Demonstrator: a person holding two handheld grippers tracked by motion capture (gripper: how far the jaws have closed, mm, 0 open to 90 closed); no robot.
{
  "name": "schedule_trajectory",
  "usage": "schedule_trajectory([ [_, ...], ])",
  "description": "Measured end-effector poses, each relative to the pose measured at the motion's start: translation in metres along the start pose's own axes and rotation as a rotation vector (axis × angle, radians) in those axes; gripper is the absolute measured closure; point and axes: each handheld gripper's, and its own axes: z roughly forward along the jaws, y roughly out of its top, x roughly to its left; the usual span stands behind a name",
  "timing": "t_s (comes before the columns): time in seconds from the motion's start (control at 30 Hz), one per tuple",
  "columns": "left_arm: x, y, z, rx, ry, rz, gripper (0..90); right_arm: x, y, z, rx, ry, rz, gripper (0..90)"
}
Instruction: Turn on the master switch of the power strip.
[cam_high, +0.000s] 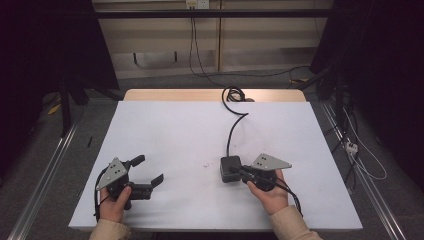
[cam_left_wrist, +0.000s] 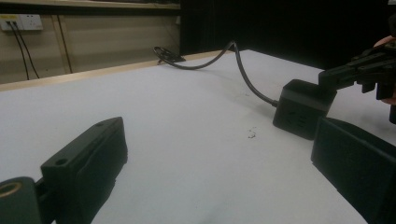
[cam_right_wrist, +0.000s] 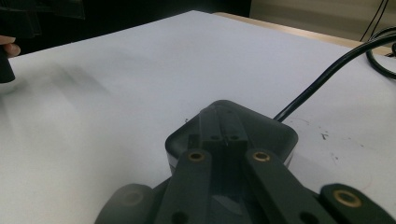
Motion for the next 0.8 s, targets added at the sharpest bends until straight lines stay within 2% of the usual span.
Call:
schedule_trajectory([
  [0.8, -0.0008, -0.0005, 0.0003, 0.0, -0.001, -0.006, 3.2, -0.0003, -0.0002, 0.0, 0.003, 0.003, 0.01, 90.0],
])
